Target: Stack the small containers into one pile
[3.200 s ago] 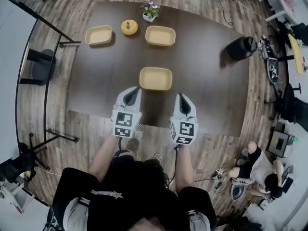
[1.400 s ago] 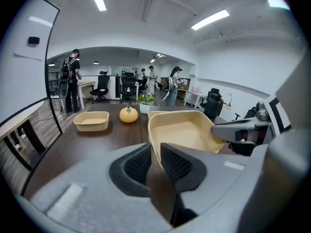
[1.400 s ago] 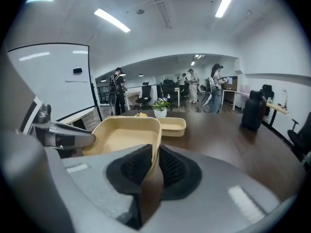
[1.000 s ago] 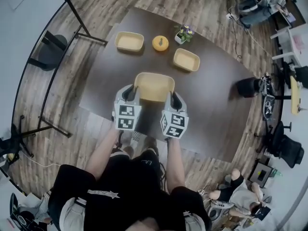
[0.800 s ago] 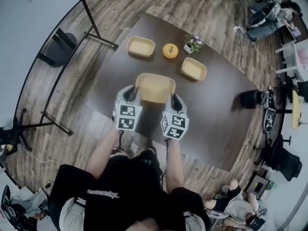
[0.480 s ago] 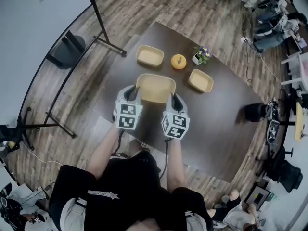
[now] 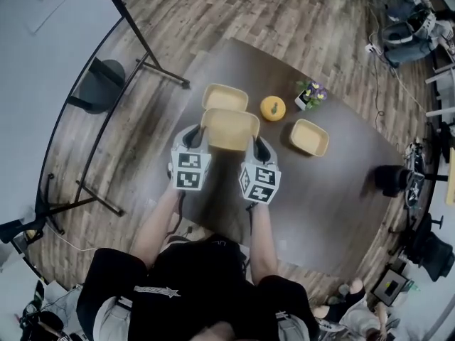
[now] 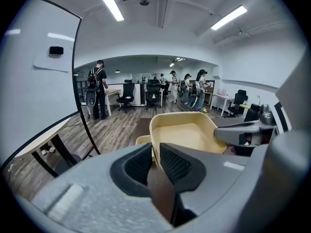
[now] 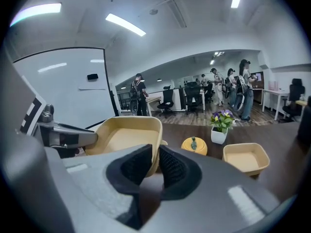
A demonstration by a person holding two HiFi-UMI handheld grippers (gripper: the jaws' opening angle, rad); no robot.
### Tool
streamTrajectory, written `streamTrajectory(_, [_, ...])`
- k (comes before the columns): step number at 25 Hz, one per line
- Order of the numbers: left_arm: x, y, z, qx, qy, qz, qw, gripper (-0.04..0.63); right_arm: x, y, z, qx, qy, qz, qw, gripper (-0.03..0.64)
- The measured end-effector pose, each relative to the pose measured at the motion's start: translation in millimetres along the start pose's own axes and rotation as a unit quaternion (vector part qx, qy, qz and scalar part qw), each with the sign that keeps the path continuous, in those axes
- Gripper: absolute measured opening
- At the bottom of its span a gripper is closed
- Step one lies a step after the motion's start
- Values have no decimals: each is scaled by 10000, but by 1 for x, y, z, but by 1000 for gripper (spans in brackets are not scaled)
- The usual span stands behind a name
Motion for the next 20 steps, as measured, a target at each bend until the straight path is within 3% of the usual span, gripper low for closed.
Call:
streamTrajectory(15, [114, -5, -49, 98, -32, -483, 9988, 57, 109, 4, 10, 474, -188, -246, 9984, 49])
streamTrajectory(20, [138, -14, -57, 102, -184, -849, 9962, 55, 129, -6, 13, 727, -300, -539, 9955, 49])
Point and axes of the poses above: the fingertips, and each gripper's own axes: x forward along the fingers, z to its right, y out of its top, the point moved 1 cm from there along -x, backward along the fingers, and after that the axes turned 4 degrees about x, right-handed, at the moved point
